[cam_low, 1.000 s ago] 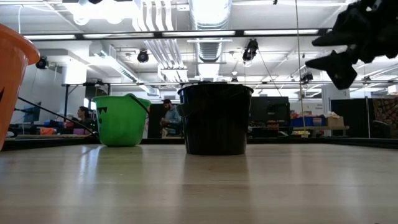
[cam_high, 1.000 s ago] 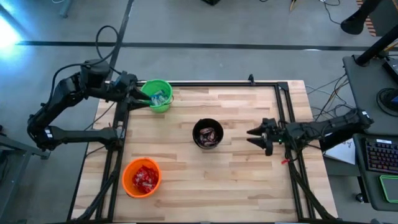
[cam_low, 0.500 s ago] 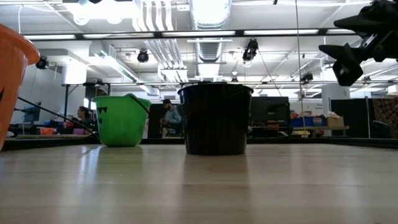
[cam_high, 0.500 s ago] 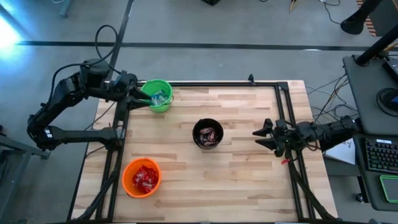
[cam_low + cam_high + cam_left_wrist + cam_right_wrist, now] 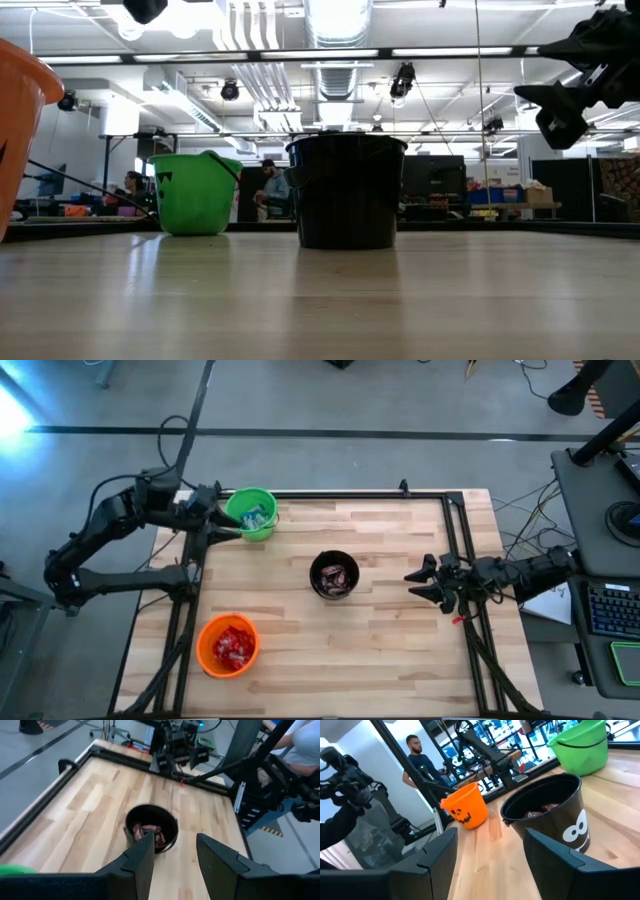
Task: Sort candy
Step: Return to Home Position
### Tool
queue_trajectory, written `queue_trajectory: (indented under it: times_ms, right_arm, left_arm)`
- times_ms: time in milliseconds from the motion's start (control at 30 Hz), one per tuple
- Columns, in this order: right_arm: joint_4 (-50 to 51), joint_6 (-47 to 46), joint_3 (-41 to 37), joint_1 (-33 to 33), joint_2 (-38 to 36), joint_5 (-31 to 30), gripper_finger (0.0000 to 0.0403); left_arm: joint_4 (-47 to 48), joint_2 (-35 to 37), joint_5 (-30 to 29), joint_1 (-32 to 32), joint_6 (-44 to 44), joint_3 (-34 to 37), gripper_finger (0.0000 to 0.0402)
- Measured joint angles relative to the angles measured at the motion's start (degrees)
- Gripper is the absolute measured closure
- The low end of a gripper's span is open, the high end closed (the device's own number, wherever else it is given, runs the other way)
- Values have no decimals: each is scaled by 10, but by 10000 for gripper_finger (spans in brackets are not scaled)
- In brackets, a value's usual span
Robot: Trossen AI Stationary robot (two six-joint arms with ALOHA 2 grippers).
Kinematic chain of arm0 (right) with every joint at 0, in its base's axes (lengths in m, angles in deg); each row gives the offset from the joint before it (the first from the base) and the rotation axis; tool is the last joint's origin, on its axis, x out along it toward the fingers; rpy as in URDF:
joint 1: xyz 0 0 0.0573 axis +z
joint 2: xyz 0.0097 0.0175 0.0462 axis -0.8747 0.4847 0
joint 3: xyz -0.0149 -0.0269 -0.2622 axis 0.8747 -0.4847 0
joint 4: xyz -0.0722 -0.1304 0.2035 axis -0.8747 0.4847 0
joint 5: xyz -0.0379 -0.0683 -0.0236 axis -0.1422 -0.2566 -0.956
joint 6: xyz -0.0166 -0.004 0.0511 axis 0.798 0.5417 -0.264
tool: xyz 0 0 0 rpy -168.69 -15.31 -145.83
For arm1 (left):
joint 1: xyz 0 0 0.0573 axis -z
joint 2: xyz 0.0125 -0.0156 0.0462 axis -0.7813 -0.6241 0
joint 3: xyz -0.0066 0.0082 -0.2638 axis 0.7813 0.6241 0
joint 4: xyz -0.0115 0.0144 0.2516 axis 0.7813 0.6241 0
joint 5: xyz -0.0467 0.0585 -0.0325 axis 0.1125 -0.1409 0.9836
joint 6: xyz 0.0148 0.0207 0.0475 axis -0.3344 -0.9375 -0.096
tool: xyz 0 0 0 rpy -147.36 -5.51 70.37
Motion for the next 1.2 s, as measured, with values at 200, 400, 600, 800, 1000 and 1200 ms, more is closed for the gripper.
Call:
queue_trajectory:
  times_ms: [200, 400, 600, 800, 1000, 1200]
  right_arm:
    - [0, 0, 0, 0, 3, -1, 188]
    - [0, 0, 0, 0, 3, -2, 188]
    - [0, 1, 0, 0, 3, -2, 188]
    - [0, 2, -1, 0, 3, -2, 188]
    - [0, 2, -1, 0, 3, -2, 188]
    - [0, 2, -1, 0, 3, -2, 188]
  left_arm:
    - [-81, 73, -6, 0, 36, 144, 272]
    - [-186, 135, -5, 0, 88, 282, 272]
    - [-348, 171, -5, 5, 124, 411, 272]
    - [-471, 192, -5, 15, 133, 493, 272]
    - [-562, 216, -4, 30, 114, 557, 272]
    - [-668, 241, -4, 35, 112, 638, 272]
